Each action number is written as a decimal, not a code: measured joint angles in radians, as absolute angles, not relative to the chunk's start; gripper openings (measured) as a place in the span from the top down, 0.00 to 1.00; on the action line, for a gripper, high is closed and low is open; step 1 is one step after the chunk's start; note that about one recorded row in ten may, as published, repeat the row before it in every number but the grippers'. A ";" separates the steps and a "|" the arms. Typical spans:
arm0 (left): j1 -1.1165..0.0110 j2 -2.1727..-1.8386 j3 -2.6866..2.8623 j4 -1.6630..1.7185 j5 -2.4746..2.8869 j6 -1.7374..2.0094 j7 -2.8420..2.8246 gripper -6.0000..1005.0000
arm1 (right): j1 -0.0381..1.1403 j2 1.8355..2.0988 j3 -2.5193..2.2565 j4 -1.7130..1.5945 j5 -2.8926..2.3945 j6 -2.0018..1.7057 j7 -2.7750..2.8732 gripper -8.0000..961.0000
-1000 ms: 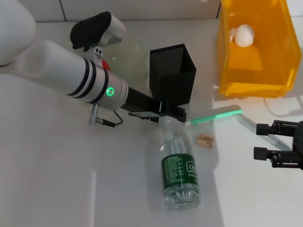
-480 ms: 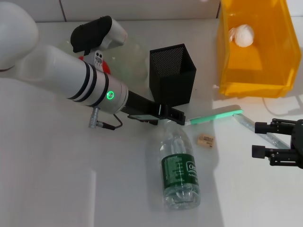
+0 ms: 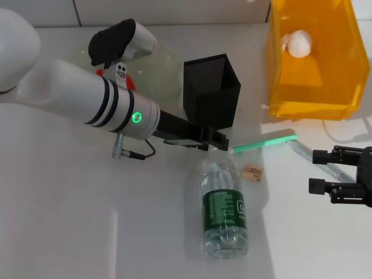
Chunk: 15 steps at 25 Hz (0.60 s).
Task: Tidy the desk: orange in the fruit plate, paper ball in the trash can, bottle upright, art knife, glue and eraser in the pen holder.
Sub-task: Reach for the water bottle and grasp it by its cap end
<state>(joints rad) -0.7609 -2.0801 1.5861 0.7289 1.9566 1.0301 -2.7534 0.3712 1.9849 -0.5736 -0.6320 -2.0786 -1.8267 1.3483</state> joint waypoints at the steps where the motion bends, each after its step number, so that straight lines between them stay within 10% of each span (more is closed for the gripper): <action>1: -0.761 -2.080 1.586 0.729 1.957 1.030 -2.753 0.45 | 0.371 1.985 -0.574 -0.632 -2.079 -1.827 1.348 0.22; 15: -0.755 -2.078 1.579 0.727 1.956 1.036 -2.744 0.73 | 0.380 1.985 -0.574 -0.630 -2.079 -1.827 1.348 0.22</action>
<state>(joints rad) -0.7550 -2.0783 1.5786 0.7275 1.9558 1.0360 -2.7437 0.3798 1.9849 -0.5737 -0.6305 -2.0785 -1.8267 1.3483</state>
